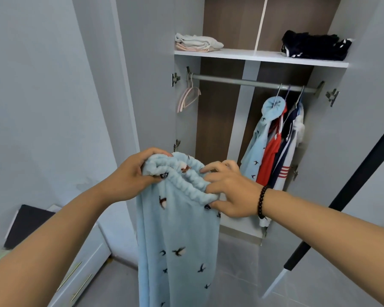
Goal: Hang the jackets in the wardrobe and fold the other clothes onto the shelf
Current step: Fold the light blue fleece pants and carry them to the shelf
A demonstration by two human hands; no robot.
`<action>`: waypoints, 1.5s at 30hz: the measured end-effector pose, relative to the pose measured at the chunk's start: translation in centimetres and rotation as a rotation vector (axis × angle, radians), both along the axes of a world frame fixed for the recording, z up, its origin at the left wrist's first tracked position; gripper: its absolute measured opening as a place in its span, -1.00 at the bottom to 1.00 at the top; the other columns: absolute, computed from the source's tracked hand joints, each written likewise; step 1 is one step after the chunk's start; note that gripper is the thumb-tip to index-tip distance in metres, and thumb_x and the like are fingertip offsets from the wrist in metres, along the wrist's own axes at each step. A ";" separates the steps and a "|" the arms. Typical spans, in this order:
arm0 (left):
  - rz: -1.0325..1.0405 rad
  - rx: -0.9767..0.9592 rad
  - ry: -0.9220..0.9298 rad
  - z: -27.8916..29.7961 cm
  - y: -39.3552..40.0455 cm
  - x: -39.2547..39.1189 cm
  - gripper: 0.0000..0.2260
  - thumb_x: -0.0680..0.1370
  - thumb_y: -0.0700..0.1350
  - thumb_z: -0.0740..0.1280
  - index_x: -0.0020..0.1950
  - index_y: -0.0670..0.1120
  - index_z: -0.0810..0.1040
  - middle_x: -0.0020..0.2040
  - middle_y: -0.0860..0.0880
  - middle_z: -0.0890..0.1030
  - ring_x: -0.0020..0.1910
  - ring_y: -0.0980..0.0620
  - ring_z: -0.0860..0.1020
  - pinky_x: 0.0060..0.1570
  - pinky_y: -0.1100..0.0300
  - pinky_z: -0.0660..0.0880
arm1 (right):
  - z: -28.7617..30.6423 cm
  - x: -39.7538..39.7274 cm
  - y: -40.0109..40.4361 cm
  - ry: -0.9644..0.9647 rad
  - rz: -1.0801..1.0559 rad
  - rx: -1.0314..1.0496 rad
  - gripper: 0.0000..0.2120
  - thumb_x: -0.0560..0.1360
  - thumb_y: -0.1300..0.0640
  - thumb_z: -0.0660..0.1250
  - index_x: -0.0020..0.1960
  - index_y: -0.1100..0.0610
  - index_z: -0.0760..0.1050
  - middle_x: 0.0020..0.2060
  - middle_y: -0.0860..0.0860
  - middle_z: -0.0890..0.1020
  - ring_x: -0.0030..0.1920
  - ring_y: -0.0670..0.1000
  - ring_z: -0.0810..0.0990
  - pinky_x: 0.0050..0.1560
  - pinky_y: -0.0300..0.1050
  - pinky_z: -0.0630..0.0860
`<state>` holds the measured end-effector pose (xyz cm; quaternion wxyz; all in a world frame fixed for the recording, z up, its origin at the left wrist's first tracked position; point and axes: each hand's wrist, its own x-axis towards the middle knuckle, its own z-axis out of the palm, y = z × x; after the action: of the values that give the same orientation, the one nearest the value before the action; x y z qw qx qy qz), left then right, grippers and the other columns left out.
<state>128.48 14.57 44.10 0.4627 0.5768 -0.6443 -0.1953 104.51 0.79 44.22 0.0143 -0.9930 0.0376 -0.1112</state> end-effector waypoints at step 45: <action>0.240 -0.435 0.358 -18.9 -1.1 -4.6 -0.59 0.42 0.11 0.37 0.15 0.16 0.24 0.10 -0.03 0.65 0.02 0.09 0.66 -0.02 0.24 0.58 | -10.7 14.4 0.7 -0.194 -0.582 1.666 -0.79 0.50 0.21 0.18 -0.31 0.14 0.38 -0.46 0.02 0.48 -0.47 0.00 0.49 -0.40 -0.24 0.46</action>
<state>123.87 13.50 25.22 0.7014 0.4926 -0.5062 -0.0953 118.86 1.49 33.57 0.7066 -0.5974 0.3561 -0.1308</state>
